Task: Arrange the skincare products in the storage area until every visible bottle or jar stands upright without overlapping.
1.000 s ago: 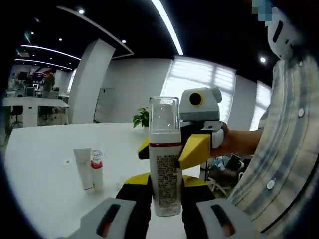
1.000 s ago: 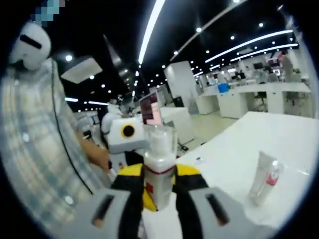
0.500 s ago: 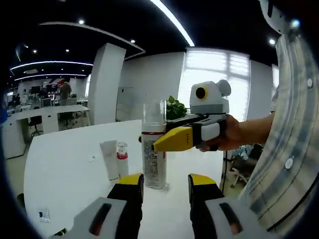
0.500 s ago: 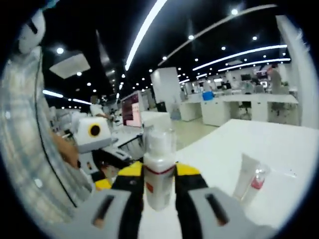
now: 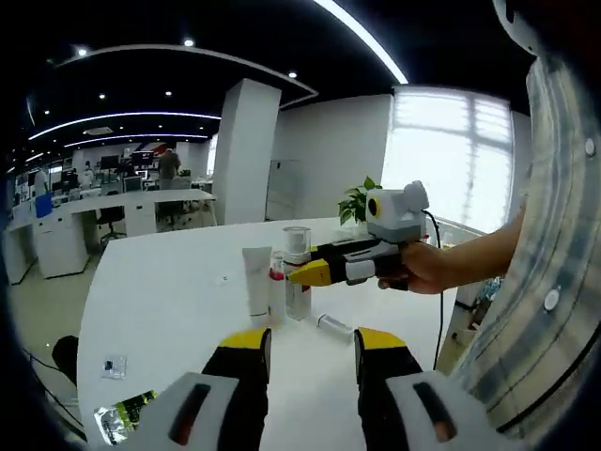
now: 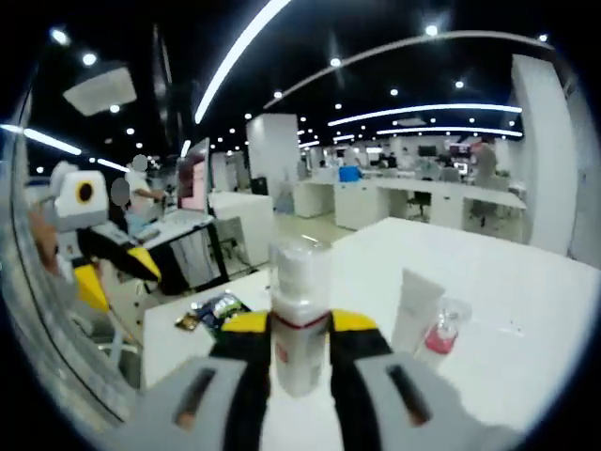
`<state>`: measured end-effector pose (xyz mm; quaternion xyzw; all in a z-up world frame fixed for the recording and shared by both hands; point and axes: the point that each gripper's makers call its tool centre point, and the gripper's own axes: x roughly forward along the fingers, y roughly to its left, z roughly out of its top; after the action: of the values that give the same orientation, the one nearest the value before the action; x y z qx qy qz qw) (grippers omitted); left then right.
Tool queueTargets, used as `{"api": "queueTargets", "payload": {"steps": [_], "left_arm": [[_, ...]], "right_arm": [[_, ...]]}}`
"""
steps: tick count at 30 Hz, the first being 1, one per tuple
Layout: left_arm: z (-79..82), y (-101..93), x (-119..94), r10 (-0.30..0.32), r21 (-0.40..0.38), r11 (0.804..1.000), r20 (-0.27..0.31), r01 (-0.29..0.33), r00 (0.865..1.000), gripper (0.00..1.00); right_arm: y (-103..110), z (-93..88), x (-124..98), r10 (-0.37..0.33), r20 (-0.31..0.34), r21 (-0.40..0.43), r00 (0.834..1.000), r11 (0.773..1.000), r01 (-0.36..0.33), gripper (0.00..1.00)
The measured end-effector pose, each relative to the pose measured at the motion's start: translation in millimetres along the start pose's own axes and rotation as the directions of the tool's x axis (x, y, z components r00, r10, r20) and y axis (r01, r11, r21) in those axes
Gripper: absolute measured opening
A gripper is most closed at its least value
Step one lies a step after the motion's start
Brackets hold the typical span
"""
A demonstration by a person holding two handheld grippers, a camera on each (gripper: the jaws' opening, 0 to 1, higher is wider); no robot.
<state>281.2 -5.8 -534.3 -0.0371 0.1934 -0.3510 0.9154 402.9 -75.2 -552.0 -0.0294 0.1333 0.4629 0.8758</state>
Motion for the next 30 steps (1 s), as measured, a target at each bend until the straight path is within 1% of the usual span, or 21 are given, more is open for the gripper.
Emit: {"api": "queueTargets", "payload": {"steps": [6,11,14,15,22,27,30], "left_arm": [[-2.2,3.3,-9,0.052,-0.024,0.998,0.004,-0.052,0.999,0.36],[-5.5,2.9,-18,0.104,-0.062,0.993,0.015,-0.103,0.994,0.36],[-9.7,0.0,-23,0.136,-0.090,0.987,0.017,-0.134,0.991,0.36],[-11.7,-1.5,-24,0.144,-0.097,0.985,0.016,-0.142,0.989,0.36],[-22.0,-10.8,-33,0.188,-0.134,0.973,0.006,-0.185,0.982,0.36],[-27.9,-12.8,-41,0.223,-0.157,0.963,-0.003,-0.221,0.975,0.35],[-31.5,-13.4,-44,0.242,-0.170,0.956,-0.008,-0.240,0.970,0.35]], "right_arm": [[-11,-12.6,13,0.004,-0.005,-0.013,1.000,1.000,-0.004,0.21],[-25,-24.6,21,-0.028,-0.001,-0.006,1.000,1.000,0.028,0.21],[-33,-36.3,25,-0.044,-0.009,-0.003,0.999,0.999,0.044,0.21],[-35,-42.1,26,-0.049,-0.025,0.008,0.998,0.999,0.050,0.21],[-44,-67.1,35,-0.053,-0.056,0.018,0.997,0.998,0.054,0.21],[-48,-74.5,39,-0.058,-0.052,0.019,0.997,0.998,0.059,0.21],[-53,-80.0,42,-0.067,-0.061,0.011,0.996,0.998,0.067,0.21]]}}
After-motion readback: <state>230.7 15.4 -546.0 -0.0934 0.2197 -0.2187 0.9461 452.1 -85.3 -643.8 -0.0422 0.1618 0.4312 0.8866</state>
